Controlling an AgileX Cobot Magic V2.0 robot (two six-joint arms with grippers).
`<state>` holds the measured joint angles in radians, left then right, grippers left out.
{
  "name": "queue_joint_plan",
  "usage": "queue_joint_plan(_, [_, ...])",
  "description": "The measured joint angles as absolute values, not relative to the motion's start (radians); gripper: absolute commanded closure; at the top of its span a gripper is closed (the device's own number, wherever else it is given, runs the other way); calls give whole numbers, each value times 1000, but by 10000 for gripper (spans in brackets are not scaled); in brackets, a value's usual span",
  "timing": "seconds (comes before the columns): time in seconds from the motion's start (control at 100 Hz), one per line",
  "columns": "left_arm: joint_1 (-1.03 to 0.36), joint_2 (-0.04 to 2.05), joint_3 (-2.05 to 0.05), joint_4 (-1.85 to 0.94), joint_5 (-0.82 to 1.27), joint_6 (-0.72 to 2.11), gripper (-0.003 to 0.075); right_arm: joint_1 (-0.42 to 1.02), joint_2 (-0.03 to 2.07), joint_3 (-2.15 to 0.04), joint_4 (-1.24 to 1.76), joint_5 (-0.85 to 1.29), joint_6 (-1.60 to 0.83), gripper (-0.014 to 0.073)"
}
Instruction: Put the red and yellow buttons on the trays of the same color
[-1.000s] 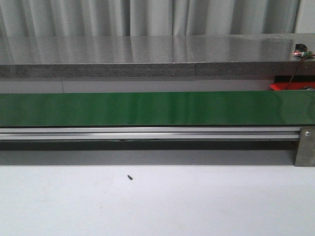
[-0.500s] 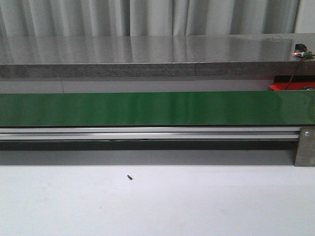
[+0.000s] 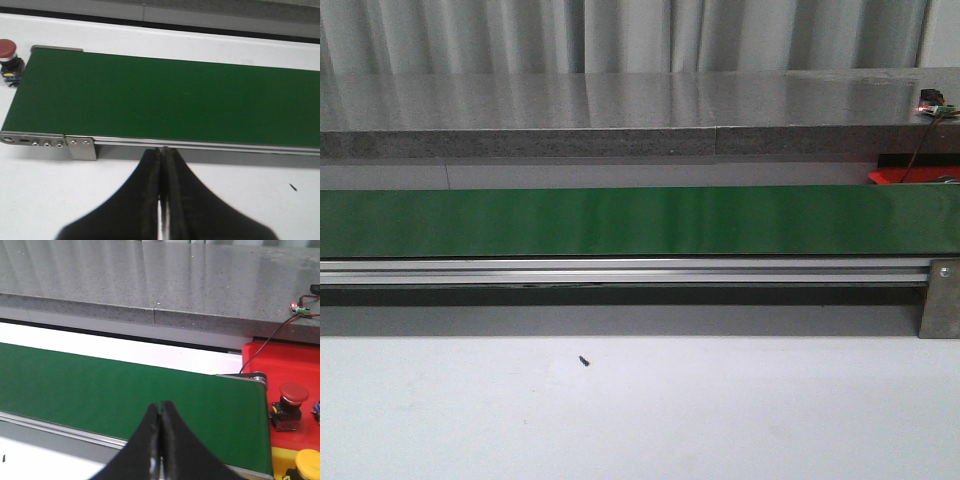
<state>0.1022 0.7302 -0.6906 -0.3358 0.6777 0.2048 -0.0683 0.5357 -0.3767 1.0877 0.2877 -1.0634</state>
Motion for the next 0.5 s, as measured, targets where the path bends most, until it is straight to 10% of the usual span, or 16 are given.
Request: queue_joint_plan(0.5, [382,1182,-941,-377,611,199,654,-68,536,-377,1090,285,-1063,652])
